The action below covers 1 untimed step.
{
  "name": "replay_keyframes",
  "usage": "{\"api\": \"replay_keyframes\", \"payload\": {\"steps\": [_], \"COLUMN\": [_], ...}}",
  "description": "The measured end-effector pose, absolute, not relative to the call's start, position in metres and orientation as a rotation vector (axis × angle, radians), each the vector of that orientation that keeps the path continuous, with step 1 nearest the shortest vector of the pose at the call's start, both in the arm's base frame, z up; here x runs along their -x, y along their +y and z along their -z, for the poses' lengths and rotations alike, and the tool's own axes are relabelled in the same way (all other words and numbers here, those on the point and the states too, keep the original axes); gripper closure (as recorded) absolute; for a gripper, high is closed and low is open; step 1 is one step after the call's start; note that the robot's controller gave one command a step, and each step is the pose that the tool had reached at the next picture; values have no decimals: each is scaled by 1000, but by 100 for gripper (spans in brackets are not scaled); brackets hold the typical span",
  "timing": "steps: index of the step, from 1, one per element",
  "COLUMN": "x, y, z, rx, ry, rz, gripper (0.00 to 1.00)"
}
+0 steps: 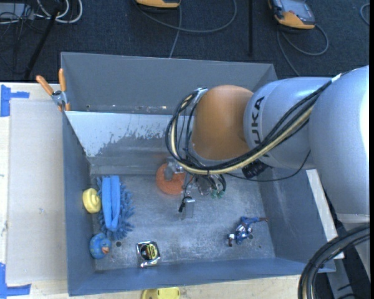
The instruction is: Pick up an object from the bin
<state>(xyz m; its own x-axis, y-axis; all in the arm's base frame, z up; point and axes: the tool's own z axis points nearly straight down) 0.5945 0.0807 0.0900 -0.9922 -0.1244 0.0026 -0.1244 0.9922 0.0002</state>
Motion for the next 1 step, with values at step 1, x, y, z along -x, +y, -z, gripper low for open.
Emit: {"api": "replay_keyframes", "payload": {"steps": [1], "x": [-609], "y": [53], "z": [-89], "rx": [59], "ry": [-3143], "rz": [2], "gripper": [100]}}
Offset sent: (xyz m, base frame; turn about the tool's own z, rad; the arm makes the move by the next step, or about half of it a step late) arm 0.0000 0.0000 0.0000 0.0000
